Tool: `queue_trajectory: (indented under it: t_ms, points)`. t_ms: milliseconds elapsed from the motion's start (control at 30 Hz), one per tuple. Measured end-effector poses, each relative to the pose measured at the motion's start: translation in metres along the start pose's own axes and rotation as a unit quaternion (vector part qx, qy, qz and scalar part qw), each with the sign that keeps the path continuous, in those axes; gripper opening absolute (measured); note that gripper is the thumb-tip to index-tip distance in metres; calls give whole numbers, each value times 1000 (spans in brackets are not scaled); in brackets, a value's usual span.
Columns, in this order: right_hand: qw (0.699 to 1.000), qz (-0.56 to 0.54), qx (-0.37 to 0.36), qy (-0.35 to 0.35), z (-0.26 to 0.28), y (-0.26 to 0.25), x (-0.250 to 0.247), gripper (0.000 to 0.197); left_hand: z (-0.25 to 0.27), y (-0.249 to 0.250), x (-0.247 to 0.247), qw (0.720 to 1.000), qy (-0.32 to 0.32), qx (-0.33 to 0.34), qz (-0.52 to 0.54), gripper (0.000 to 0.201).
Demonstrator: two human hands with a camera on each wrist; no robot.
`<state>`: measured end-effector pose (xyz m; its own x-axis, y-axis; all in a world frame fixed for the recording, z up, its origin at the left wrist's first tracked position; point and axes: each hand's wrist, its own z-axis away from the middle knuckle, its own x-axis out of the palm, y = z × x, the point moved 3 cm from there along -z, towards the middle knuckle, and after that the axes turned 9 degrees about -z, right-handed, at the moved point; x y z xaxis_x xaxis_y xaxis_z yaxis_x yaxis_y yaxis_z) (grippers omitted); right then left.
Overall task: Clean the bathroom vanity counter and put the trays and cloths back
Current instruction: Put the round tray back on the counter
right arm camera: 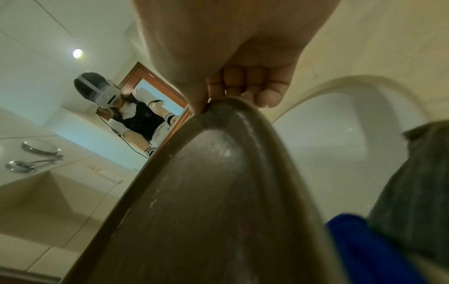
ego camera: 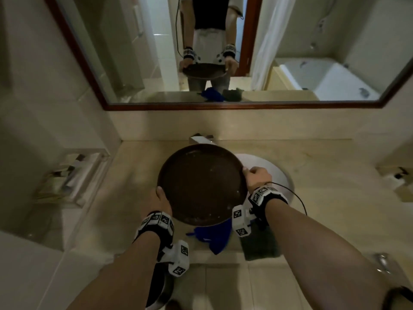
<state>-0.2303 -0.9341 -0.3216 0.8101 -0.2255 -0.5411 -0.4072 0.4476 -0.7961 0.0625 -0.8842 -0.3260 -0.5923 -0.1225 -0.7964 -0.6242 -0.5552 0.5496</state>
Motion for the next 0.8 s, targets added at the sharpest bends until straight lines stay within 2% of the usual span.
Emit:
queue_trajectory:
  t_ms: [133, 267, 433, 633, 800]
  points:
    - [1000, 23, 17, 7, -6, 57, -72, 36, 45, 29, 58, 1000, -18, 7, 3, 57]
    - [996, -8, 77, 49, -8, 121, -148, 36, 104, 73, 108, 998, -36, 54, 3, 48]
    - [991, -32, 97, 88, -10, 188, -236, 24, 163, 130, 165, 989, -66, 121, -49, 40]
    - [984, -27, 129, 117, -25, 239, -314, 29, 204, 190, 223, 971, -112, 187, -102, 37]
    - [982, -22, 131, 135, -65, 257, -359, 34, 206, 248, 271, 963, -127, 209, -110, 37]
